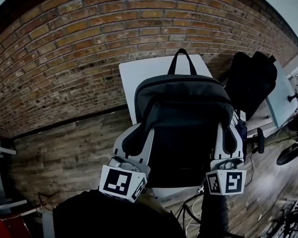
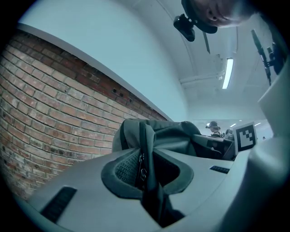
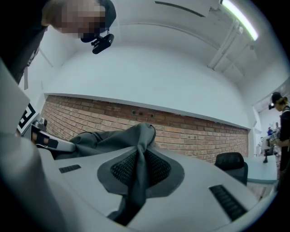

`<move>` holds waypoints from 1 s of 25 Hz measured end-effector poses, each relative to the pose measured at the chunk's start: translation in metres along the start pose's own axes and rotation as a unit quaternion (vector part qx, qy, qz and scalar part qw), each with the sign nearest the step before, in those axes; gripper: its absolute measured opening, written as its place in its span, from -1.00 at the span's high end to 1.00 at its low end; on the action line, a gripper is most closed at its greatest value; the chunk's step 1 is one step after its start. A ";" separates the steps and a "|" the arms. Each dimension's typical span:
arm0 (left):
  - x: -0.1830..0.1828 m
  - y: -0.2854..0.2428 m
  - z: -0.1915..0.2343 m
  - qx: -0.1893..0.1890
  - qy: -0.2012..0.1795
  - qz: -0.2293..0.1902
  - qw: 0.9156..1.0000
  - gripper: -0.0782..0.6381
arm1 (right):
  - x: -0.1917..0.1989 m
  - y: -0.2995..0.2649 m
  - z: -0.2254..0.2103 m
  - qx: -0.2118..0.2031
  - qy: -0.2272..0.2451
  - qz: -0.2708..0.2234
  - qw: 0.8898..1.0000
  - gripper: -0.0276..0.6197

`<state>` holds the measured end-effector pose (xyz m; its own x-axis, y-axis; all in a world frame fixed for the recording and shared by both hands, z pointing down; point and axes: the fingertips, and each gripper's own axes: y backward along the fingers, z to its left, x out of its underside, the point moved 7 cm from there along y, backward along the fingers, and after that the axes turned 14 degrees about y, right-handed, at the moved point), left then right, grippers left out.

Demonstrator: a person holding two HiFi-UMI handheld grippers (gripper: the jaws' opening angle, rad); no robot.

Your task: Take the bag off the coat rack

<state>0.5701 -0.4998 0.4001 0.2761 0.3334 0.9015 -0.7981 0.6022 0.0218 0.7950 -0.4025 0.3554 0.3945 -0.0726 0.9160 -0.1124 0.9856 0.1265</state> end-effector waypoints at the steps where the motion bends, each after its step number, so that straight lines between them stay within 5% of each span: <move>1: 0.002 -0.004 0.003 0.001 0.001 0.001 1.000 0.56 | 0.005 -0.004 0.000 0.001 -0.004 0.003 1.000 0.81; 25: 0.022 -0.066 0.052 -0.002 0.014 0.061 0.998 0.56 | 0.082 -0.081 -0.002 -0.013 -0.028 0.067 0.997 0.81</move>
<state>0.6014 -0.5702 0.4408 0.1919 0.4244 0.8849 -0.8248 0.5584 -0.0890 0.8380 -0.4877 0.4197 0.3263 0.0528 0.9438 -0.1366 0.9906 -0.0081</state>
